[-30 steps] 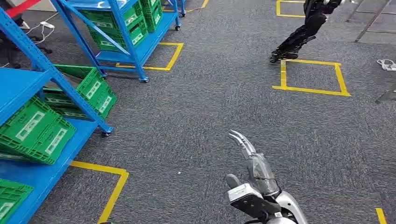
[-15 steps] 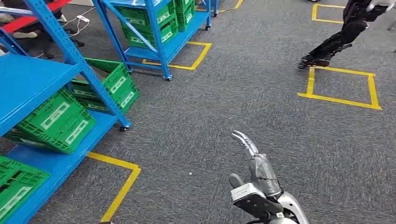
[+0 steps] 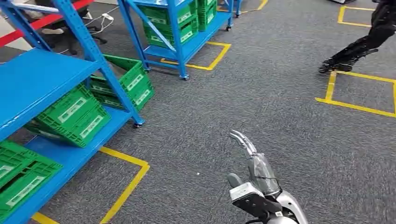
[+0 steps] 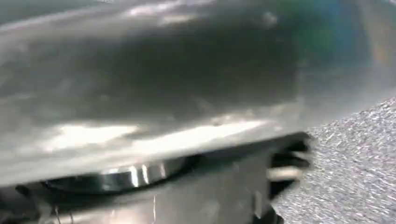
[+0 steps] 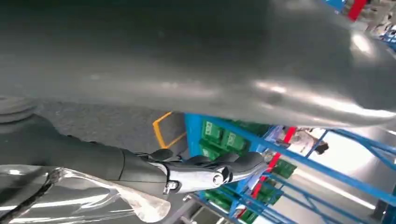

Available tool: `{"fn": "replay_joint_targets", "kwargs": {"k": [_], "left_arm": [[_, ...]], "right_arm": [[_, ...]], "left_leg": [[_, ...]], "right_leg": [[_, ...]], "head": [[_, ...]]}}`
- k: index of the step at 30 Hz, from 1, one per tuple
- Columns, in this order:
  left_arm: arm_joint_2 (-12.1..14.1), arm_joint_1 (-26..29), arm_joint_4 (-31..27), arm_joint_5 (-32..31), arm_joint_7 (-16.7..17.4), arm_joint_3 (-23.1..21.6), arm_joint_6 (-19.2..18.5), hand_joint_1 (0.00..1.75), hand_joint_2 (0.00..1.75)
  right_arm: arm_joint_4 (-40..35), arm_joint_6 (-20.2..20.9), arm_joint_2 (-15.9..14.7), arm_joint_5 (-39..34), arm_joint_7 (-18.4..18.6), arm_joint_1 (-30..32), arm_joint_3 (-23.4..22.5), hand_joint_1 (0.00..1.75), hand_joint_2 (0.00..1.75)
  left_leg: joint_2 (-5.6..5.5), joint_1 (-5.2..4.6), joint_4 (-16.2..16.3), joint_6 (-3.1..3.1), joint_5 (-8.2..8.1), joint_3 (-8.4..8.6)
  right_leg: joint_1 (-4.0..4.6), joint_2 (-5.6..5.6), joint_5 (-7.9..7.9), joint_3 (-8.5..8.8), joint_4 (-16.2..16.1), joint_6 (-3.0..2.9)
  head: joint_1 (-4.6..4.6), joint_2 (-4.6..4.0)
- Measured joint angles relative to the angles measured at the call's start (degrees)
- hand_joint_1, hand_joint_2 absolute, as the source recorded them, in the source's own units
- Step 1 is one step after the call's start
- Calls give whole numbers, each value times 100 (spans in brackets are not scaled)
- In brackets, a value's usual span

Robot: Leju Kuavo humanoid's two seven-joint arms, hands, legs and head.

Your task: Take the parts from the cabinet and place them on the table.

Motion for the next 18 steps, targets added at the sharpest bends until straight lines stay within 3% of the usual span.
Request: {"fn": "replay_joint_targets", "kwargs": {"k": [1, 2, 3, 4, 5, 6, 7, 8, 9, 10, 11, 12, 13, 14, 15, 18], "left_arm": [[2, 4, 0, 0, -2, 0, 0, 0, 0], [2, 4, 0, 0, 0, 0, 0, 0, 0], [2, -3, 0, 0, -9, 0, 0, 0, 0], [7, -34, 0, 7, -26, 0, -2, 0, 0], [9, -11, 0, 11, -52, 6, -4, 0, 0], [7, -31, 0, 11, -52, 7, -4, 0, 0], [0, -42, 0, 13, -52, 7, -7, 0, 0], [0, -40, 0, 17, -52, 7, -7, 0, 0], [2, -31, 0, 20, -52, 7, -7, 0, 0], [2, -26, 0, 24, -52, 9, -7, 0, 0], [0, -27, 0, 24, -52, 9, -7, 0, 0], [-4, -32, 0, 26, -52, 9, -7, 0, 0], [-7, -34, 0, 26, -52, 9, -7, 0, 0], [-7, -35, 0, 26, -52, 9, -7, 0, 0], [-2, -42, 0, 26, -52, 11, -7, 0, 0], [0, -34, 0, 28, -55, 13, -7, 0, 0]], "right_arm": [[0, 0, 2, -2, 0, -4, 0, 0, 0], [0, 0, 0, -2, 0, -4, 0, 0, 0], [0, 4, 2, -4, 0, -21, 0, 0, 0], [0, 26, 2, -22, 0, -51, 0, 0, 0], [0, 68, 2, -32, -4, -138, -2, 0, 0], [2, 72, 2, -35, 0, -154, -2, 0, 0], [7, 77, 0, -33, 9, -143, -4, 0, 0], [7, 85, 0, -35, 11, -141, -9, 0, 0], [7, 107, 0, -35, 20, -145, -9, 0, 0], [7, 124, 0, -35, 28, -147, -9, 0, 0], [7, 140, 0, -35, 39, -150, -15, 0, 0], [7, 151, 0, -33, 44, -152, -15, 0, 0], [7, 155, 0, -31, 44, -154, -15, 0, 0], [7, 157, 0, -31, 44, -156, -15, 0, 0], [9, 164, 0, -31, 48, -168, -15, 0, 0], [2, 175, 2, -24, 50, -159, -24, 0, 0]], "left_leg": [[4, -1, -310, 19, 221, 146], [10, -5, -501, 31, 333, 240], [293, -66, -1516, 141, 715, 744], [307, -121, -1637, 185, 630, 765], [147, -49, -1831, 295, 707, 882], [111, -41, -1831, 322, 718, 878], [62, -41, -1830, 326, 715, 879], [21, -42, -1828, 332, 710, 877], [-22, -43, -1826, 331, 709, 882], [-70, -41, -1824, 325, 702, 893], [-136, -33, -1815, 313, 693, 904], [-197, -21, -1798, 286, 675, 919], [-233, -15, -1781, 262, 657, 922], [-247, -15, -1768, 249, 648, 920], [-286, -43, -1708, 198, 611, 876], [-399, -9, -1679, 129, 632, 810]], "right_leg": [[2, -44, -10, 15, 0, -2], [6, -62, -14, 25, 0, 0], [12, -148, -42, 75, -12, 19], [48, -244, -56, 55, -13, 88], [35, -52, -245, -2, 174, 189], [31, 66, -461, -217, 604, 200], [30, 114, -649, -459, 1072, 214], [30, 143, -774, -699, 1482, 228], [30, 144, -768, -835, 1677, 239], [26, 144, -614, -839, 1595, 243], [18, 150, -353, -715, 1265, 251], [2, 180, -52, -486, 755, 250], [-14, 241, 119, -328, 404, 257], [-26, 293, 178, -264, 263, 264], [-48, 560, 80, -158, 67, 271], [-16, 488, 75, -126, 39, 169]], "head": [[-4, 0], [-2, 0], [-2, 0], [20, 0], [26, 0], [48, 0], [57, 0], [57, 0], [55, 0], [50, 0], [57, 0], [55, 0], [57, 0], [59, 0], [59, 0], [48, 0]]}}
